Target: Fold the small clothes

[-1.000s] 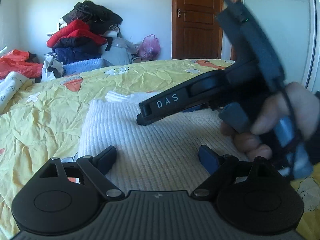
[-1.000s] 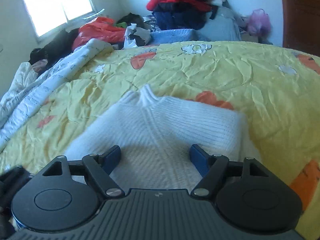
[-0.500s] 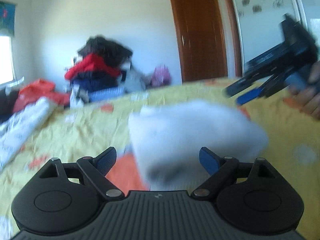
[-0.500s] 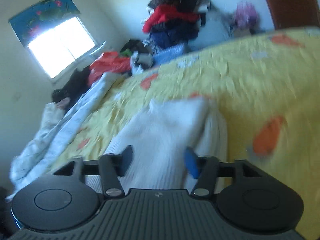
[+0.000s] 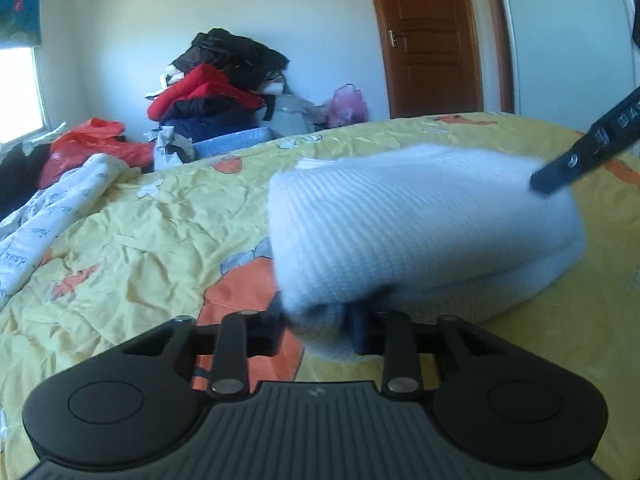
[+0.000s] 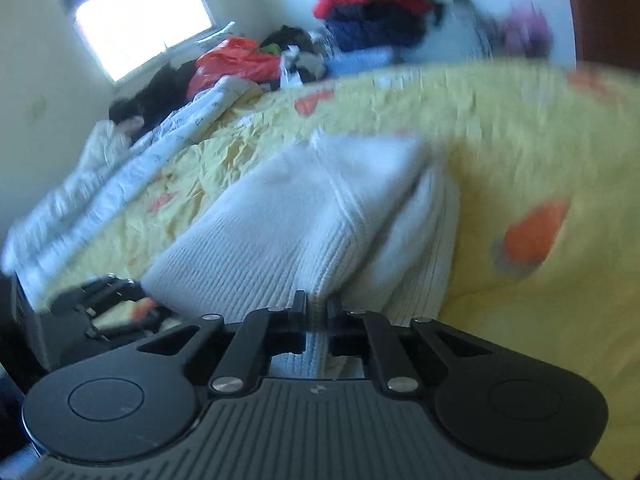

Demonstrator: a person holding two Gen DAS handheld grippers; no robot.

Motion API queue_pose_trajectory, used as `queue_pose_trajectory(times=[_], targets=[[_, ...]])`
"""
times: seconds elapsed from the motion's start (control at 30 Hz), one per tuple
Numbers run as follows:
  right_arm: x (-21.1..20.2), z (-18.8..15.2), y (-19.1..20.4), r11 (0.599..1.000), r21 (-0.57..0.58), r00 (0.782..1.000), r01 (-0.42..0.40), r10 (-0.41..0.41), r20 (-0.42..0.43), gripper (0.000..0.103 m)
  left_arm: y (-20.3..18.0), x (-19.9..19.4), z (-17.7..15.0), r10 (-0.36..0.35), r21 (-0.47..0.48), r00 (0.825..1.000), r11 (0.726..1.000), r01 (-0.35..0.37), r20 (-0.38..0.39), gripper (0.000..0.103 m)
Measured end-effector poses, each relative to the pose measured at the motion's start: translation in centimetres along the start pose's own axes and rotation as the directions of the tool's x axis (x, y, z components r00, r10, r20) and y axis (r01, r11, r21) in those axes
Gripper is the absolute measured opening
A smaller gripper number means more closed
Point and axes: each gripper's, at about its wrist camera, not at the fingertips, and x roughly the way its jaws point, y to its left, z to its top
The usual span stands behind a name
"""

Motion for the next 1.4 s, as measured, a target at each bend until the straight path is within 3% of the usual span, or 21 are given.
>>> queue_pose_trajectory(times=[0.07,0.17,0.27,0.3,0.33,0.4,0.47,0.53,0.6,0.73,0.77,0.8,0.9,0.97,1.07,1.13,1.17,1.2,1.3,1.33,1.4], targets=[[-0.8,0.7,-0.2,0.998,-0.050,0.999,0.050,-0.049,0.020,0.006,0.5,0.0,-0.1,-0.029,-0.027,0.999,0.999,0.028,-0.016,0.026],[2.0,-0.8,-2.7,0.996,-0.026,0.994,0.080,-0.082,-0.073,0.005,0.1,0.6,-0.7,-0.030,-0.030,0.999,0.999,0.029,-0.037,0.023],[1.2,-1.3,-2.4,0.997,0.006,0.995,0.083,-0.083,-0.049,0.009,0.0,0.6,-1.0,-0.025,-0.046,0.999,0.999,0.023,-0.042,0.023],[1.0,-1.4,-2.1,0.997,0.014,0.996,0.080,-0.079,-0.044,0.024,-0.1,0.5,-1.0,-0.024,-0.045,0.999,0.999,0.022,-0.045,0.023],[0.8,-1.4,-2.0,0.998,0.014,0.997,0.066,-0.066,-0.038,0.026,-0.1,0.5,-0.9,-0.023,-0.039,0.999,0.999,0.022,-0.046,0.023],[0.0,-0.5,-2.1,0.998,0.029,0.999,0.048,-0.047,-0.025,0.060,-0.1,0.5,-1.0,-0.024,-0.030,0.999,0.999,0.022,-0.044,0.023],[-0.9,1.2,-2.4,0.998,0.060,0.998,0.028,-0.031,0.054,0.070,-0.1,0.5,-1.0,-0.022,-0.027,0.999,0.999,0.021,-0.041,0.023],[-0.9,3.4,-3.6,0.991,0.134,0.994,-0.026,0.011,0.112,0.070,-0.2,0.5,-1.0,-0.016,-0.025,0.999,1.000,0.015,-0.037,0.023],[0.6,5.4,-4.6,0.980,0.191,0.993,-0.058,0.036,0.114,0.069,-0.4,0.4,-1.0,-0.010,-0.019,0.999,1.000,0.009,-0.037,0.023],[6.2,8.2,-6.3,0.965,0.262,1.000,-0.017,0.018,0.001,0.060,-0.4,0.4,-1.0,-0.010,-0.013,0.999,1.000,0.009,-0.036,0.024],[7.9,8.4,-6.5,0.963,0.271,0.999,-0.005,0.017,-0.044,0.051,-0.4,0.4,-1.0,-0.010,-0.012,0.999,1.000,0.009,-0.036,0.024],[9.5,8.4,-6.6,0.961,0.275,0.995,0.003,0.024,-0.092,0.028,-0.4,0.4,-1.0,-0.010,-0.012,0.999,1.000,0.010,-0.035,0.024],[10.3,8.3,-4.8,0.990,0.140,0.995,0.007,0.007,-0.102,0.014,-0.1,0.4,-1.0,-0.018,-0.019,0.999,1.000,0.018,-0.035,0.024],[9.5,8.8,-5.5,0.994,0.107,0.998,0.020,-0.013,-0.068,0.012,0.0,0.4,-1.0,-0.030,-0.025,0.999,0.999,0.029,-0.029,0.024],[10.6,7.5,-8.3,0.976,0.214,0.997,0.046,-0.030,-0.078,0.012,-0.6,0.6,-1.0,-0.038,0.000,0.999,0.999,0.038,-0.024,0.024],[9.9,6.9,-7.0,0.982,0.180,0.997,0.062,-0.053,-0.053,0.017,-0.8,0.7,-1.0,-0.027,0.010,0.999,1.000,0.028,-0.036,0.024],[9.5,7.0,-6.2,0.983,0.160,0.996,0.087,-0.081,-0.046,0.031,-0.7,0.7,-1.0,-0.030,0.005,0.999,1.000,0.030,-0.037,0.024],[9.0,7.0,-5.7,0.983,0.151,0.994,0.108,-0.103,-0.041,0.037,-0.6,0.7,-1.0,-0.031,0.001,0.999,1.000,0.031,-0.038,0.024],[6.3,7.2,-4.5,0.975,0.154,0.986,0.159,-0.164,0.017,0.043,-0.6,0.1,-1.1,-0.023,0.007,0.999,1.000,0.023,-0.034,0.024],[5.0,7.0,-3.6,0.976,0.147,0.983,0.159,-0.171,0.068,0.043,-0.6,-0.1,-1.1,-0.021,0.004,0.999,1.000,0.021,-0.032,0.024],[3.2,6.5,-1.3,0.991,0.113,0.990,0.071,-0.083,0.111,0.044,-0.4,-0.3,-1.1,-0.019,-0.025,0.999,1.000,0.018,-0.029,0.025]])
